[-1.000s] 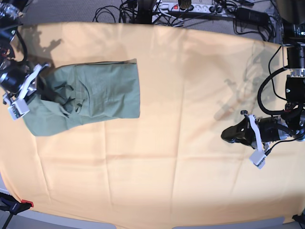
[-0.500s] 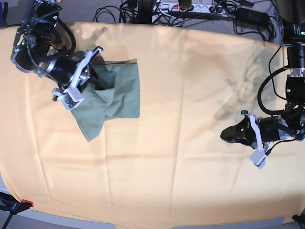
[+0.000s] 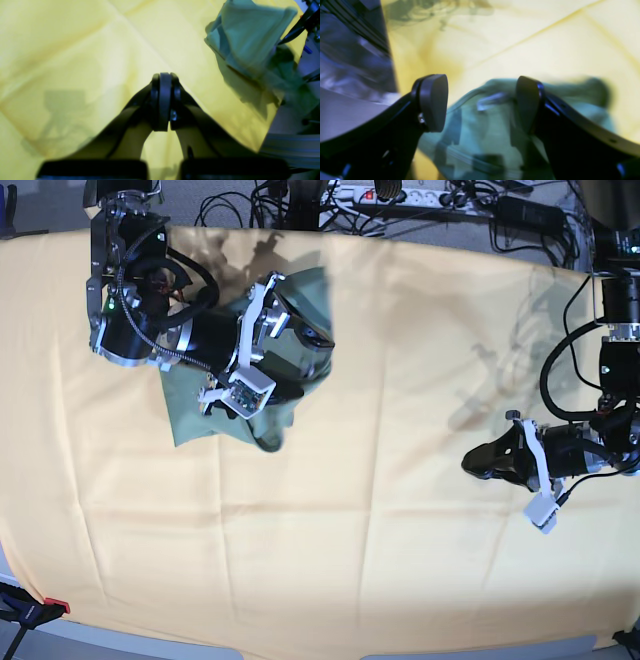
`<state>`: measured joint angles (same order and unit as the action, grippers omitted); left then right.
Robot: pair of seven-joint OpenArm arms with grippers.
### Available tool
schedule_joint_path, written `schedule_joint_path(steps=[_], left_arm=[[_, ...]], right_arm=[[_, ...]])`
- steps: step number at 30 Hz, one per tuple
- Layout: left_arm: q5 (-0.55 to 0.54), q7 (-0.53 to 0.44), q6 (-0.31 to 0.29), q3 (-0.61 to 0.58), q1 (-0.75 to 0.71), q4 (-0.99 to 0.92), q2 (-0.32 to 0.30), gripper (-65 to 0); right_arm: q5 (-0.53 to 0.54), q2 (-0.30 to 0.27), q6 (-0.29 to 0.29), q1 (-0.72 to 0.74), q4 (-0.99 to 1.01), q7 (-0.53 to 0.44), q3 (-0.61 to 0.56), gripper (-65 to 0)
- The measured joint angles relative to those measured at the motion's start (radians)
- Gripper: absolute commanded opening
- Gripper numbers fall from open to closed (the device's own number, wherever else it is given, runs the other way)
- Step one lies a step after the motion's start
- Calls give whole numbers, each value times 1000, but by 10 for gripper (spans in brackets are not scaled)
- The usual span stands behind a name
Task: Fold the T-shirt properly
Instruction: 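Lift and fold the held end over toward the left gripper with the right gripper, then grasp the folded bundle edges with both grippers and tuck them inward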
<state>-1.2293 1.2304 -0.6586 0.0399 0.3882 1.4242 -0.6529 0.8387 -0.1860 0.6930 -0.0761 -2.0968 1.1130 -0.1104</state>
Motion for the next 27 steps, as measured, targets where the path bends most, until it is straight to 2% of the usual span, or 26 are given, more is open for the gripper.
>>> schedule_joint_path(steps=[3, 7, 8, 9, 10, 12, 14, 16, 20, 25, 27], left_arm=[[26, 0, 0, 0, 0, 0, -1, -650], [25, 0, 0, 0, 0, 0, 0, -650], [26, 0, 0, 0, 0, 0, -1, -650], [22, 0, -1, 0, 0, 0, -1, -650], [1, 0, -18, 0, 0, 0, -1, -650], [-86, 8, -31, 0, 0, 0, 0, -650], [-126, 29, -31, 0, 0, 11, 0, -650], [-96, 52, -32, -16, -1, 50, -3, -650], [-50, 8, -31, -83, 0, 155, 2, -650], [-13, -13, -34, -258, 2, 316, 4, -650], [45, -41, -34, -338, 1, 364, 4, -650]], right_arm=[[-48, -2, 0, 27, 0, 1, 21, -204], [-45, -2, 0, 26, 0, -6, 93, -206], [-45, -1, 0, 27, 0, -6, 117, -233], [-45, -1, 0, 27, 0, -6, 144, -294], [-45, -2, 0, 27, 0, -11, 172, -394], [-53, -19, 0, 27, 0, -49, 216, -650], [-84, -48, 0, 26, 0, -111, 247, -650], [-129, -101, 0, 30, 2, -161, 249, -650], [-148, -193, 4, 87, 88, -174, 249, -650], [-112, -254, 4, 201, 279, -183, 212, -650], [-115, -298, 5, 248, 364, -179, 178, -650]])
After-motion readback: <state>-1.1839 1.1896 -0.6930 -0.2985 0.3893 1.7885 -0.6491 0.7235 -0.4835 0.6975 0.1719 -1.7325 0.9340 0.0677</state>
